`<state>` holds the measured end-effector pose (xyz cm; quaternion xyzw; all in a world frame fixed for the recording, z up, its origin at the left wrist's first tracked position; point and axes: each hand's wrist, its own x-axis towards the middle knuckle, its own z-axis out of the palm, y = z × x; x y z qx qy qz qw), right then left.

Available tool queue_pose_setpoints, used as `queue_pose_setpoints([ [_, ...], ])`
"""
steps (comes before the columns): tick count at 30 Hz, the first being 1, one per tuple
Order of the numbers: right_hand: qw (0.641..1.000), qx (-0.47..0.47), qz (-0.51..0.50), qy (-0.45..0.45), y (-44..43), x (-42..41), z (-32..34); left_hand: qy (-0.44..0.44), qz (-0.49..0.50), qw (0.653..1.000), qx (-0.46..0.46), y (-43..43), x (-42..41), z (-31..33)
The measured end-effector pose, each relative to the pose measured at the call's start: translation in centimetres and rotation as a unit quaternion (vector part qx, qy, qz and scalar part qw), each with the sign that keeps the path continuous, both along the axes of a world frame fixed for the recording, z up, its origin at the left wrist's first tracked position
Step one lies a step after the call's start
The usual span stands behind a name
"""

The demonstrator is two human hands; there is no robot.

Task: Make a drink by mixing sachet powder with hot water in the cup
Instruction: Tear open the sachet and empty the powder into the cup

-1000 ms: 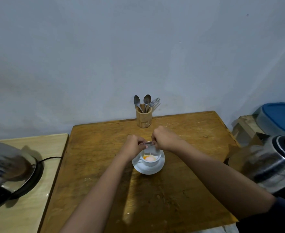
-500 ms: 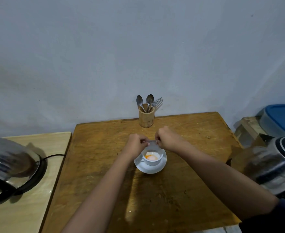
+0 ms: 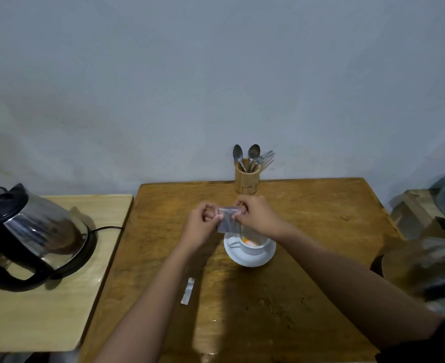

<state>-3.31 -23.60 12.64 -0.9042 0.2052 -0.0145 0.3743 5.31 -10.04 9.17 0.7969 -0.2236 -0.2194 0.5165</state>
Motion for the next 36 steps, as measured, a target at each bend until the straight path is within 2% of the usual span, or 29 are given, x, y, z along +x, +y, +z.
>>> queue_pose_setpoints([
  [4,0.998,0.051,0.041,-0.026,4.0,1.2,-2.4,0.032,0.081,0.996,-0.008,4.7,0.2,-1.8],
  [10,0.990,0.064,0.091,0.085,8.2,1.4,-8.9,0.081,0.112,0.988,0.065,9.8,-2.2,-6.7],
  [14,0.987,0.042,0.123,0.096,9.6,0.4,-11.5,0.092,0.121,0.983,0.103,11.4,-3.9,-9.0],
  [25,0.988,-0.055,0.146,0.011,11.2,-2.3,-14.2,-0.037,0.114,0.978,0.173,11.2,-6.2,-10.8],
  [32,0.963,-0.155,0.217,0.035,11.5,-3.5,-14.2,-0.148,0.032,0.963,0.224,12.0,-7.5,-11.8],
  [36,0.956,-0.177,0.231,0.043,11.3,-4.5,-14.0,-0.173,0.010,0.954,0.245,12.3,-7.9,-12.0],
])
